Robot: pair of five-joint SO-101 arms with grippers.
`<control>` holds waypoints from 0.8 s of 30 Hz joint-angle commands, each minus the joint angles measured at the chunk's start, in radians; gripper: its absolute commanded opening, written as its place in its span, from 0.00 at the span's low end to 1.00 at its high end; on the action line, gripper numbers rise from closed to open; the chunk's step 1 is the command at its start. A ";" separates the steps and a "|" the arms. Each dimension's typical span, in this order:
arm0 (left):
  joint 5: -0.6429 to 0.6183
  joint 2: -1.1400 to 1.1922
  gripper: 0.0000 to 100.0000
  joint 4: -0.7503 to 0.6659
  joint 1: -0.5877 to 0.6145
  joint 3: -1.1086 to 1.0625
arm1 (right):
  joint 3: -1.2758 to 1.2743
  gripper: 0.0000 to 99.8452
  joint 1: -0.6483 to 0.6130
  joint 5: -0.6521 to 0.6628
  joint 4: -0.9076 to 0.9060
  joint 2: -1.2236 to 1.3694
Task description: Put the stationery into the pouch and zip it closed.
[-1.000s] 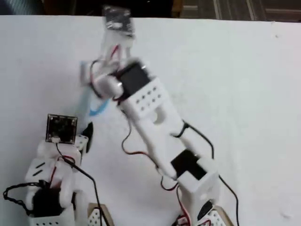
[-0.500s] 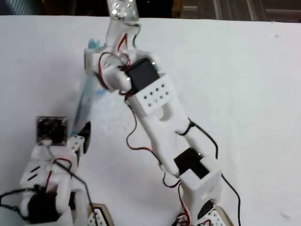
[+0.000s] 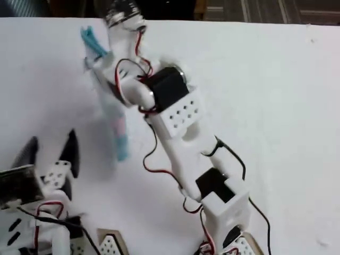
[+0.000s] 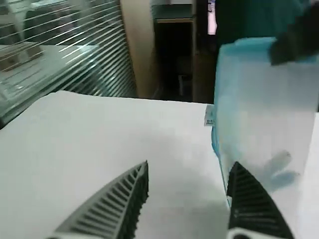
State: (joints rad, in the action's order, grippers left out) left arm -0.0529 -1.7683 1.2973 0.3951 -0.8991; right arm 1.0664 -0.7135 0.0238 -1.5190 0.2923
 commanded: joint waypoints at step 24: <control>0.703 0.012 0.25 -0.829 -0.137 -0.641 | -0.236 0.02 0.035 0.767 -0.249 -0.486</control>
State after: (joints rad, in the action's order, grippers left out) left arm 0.5501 -1.7576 0.5715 0.2954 -1.5190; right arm 0.8777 -0.6874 0.7311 -1.7522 -0.0990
